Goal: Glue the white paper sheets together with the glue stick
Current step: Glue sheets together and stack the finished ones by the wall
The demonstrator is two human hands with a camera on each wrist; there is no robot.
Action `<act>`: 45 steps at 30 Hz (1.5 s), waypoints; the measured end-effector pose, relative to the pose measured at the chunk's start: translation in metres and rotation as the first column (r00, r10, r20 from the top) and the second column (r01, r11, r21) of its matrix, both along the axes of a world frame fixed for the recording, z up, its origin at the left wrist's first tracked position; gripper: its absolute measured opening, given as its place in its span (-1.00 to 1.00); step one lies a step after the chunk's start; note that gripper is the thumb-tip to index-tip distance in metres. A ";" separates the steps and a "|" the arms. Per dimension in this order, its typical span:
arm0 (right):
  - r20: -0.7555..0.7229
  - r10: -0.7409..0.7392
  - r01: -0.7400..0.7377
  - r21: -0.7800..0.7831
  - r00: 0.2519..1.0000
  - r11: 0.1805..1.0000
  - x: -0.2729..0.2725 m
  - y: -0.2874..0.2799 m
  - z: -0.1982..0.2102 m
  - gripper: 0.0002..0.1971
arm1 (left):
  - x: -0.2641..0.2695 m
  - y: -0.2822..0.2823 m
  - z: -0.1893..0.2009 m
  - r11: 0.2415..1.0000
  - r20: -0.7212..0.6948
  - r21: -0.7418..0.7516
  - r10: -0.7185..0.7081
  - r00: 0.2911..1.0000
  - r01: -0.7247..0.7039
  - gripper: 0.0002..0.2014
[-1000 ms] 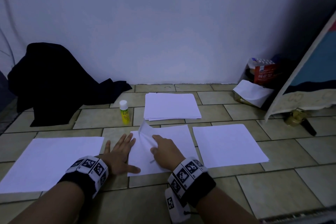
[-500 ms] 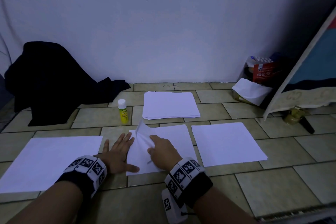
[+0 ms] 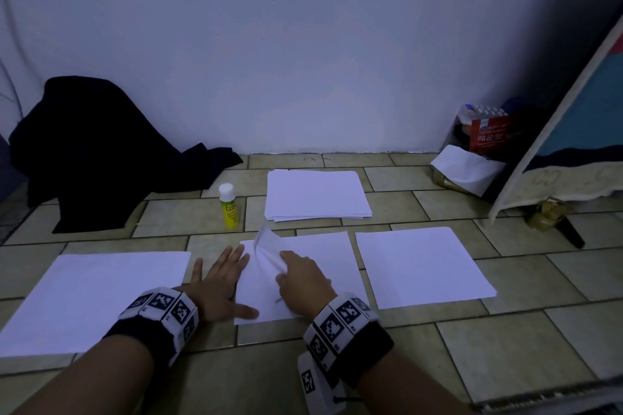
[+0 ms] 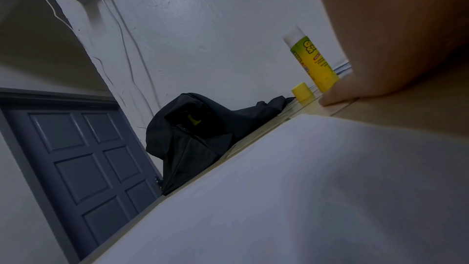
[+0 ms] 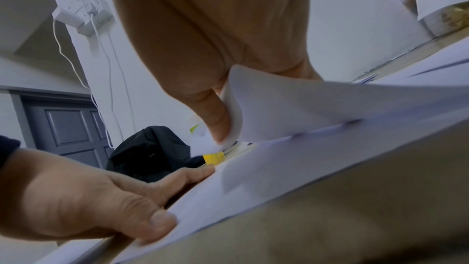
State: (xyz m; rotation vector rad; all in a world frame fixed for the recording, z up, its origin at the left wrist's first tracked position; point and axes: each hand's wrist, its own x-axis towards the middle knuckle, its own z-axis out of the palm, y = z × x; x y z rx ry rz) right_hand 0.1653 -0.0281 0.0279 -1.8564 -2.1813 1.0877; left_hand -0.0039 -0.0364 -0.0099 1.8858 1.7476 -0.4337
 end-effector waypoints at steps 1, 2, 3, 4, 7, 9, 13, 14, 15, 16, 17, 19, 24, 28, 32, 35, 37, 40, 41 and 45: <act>0.000 0.001 -0.001 -0.002 1.000 1.000 0.000 0.000 0.000 -0.55 | 0.000 0.000 0.000 1.000 -0.002 -0.002 -0.001 1.000 0.001 0.09; 0.001 0.002 -0.002 -0.006 1.000 1.000 0.000 0.000 0.001 -0.55 | 0.000 0.000 0.001 1.000 -0.002 -0.004 -0.001 1.000 0.001 0.09; 0.004 0.003 -0.003 -0.007 1.000 1.000 0.000 0.000 0.001 -0.55 | 0.001 0.000 0.001 1.000 -0.003 -0.004 -0.001 1.000 0.001 0.09; 0.006 0.002 -0.002 -0.007 1.000 1.000 0.000 0.000 0.001 -0.55 | 0.001 0.000 0.001 1.000 -0.005 -0.004 -0.001 1.000 0.001 0.09; 0.008 0.004 -0.004 -0.015 1.000 1.000 0.001 0.000 0.001 -0.54 | 0.001 0.000 0.001 1.000 -0.006 -0.003 0.001 1.000 -0.001 0.09; 0.017 0.008 -0.007 -0.025 1.000 1.000 0.000 0.000 0.002 -0.53 | 0.002 -0.001 0.002 1.000 -0.011 -0.005 -0.001 1.000 0.001 0.09; 0.044 0.027 -0.026 -0.034 0.999 0.999 -0.001 0.000 0.001 -0.50 | 0.002 -0.002 0.003 1.000 -0.011 -0.007 -0.001 1.000 0.001 0.09; 0.049 0.035 -0.034 -0.034 0.998 0.999 -0.001 0.000 0.000 -0.48 | 0.002 -0.002 0.003 1.000 -0.006 -0.005 -0.001 1.000 0.001 0.09; 0.054 0.045 -0.043 -0.038 0.998 0.998 0.000 -0.001 0.000 -0.46 | 0.002 -0.002 0.003 1.000 0.000 -0.003 -0.002 1.000 0.002 0.09; 0.059 0.057 -0.054 -0.046 0.997 0.997 0.000 -0.001 0.000 -0.44 | 0.001 -0.002 0.003 1.000 0.004 -0.001 -0.006 1.000 0.006 0.09; 0.070 0.067 -0.064 -0.050 0.995 0.997 0.001 -0.001 0.000 -0.43 | 0.001 -0.002 0.003 1.000 0.008 0.001 -0.010 1.000 0.010 0.10; 0.100 0.085 -0.081 -0.048 0.991 0.996 0.001 -0.001 0.000 -0.41 | 0.000 -0.002 0.002 1.000 0.019 0.005 -0.012 1.000 0.012 0.11; 0.110 0.115 -0.112 -0.035 0.987 0.993 0.000 0.002 -0.007 -0.31 | -0.003 -0.004 0.000 0.999 0.070 0.040 0.010 0.998 -0.012 0.16; 0.131 0.124 -0.120 -0.042 0.984 0.992 -0.001 0.003 -0.010 -0.27 | -0.004 -0.004 -0.003 0.995 0.066 0.082 0.042 0.997 -0.048 0.20; 0.139 0.122 -0.117 -0.044 0.983 0.992 -0.001 0.005 -0.010 -0.28 | -0.010 -0.003 -0.003 0.997 0.095 0.072 0.020 0.995 -0.027 0.33; 0.138 0.127 -0.122 -0.048 0.982 0.991 -0.001 0.006 -0.011 -0.29 | -0.017 -0.002 -0.001 0.998 0.176 0.059 0.018 0.984 -0.029 0.37; 0.142 0.132 -0.127 -0.049 0.981 0.991 -0.001 0.006 -0.012 -0.29 | -0.020 -0.003 0.002 0.999 0.220 0.027 0.012 0.975 -0.019 0.32; 0.161 0.145 -0.138 -0.052 0.976 0.989 -0.002 0.007 -0.013 -0.28 | -0.020 -0.001 0.007 0.997 0.289 -0.007 0.080 0.954 -0.081 0.16; 0.166 0.150 -0.143 -0.052 0.975 0.988 -0.002 0.008 -0.013 -0.28 | -0.019 0.001 0.008 0.991 0.310 0.003 0.123 0.943 -0.131 0.11; 0.217 0.211 -0.210 -0.028 0.953 0.977 -0.003 0.011 -0.012 -0.28 | -0.008 0.003 0.005 0.983 0.198 0.125 0.112 0.974 -0.138 0.09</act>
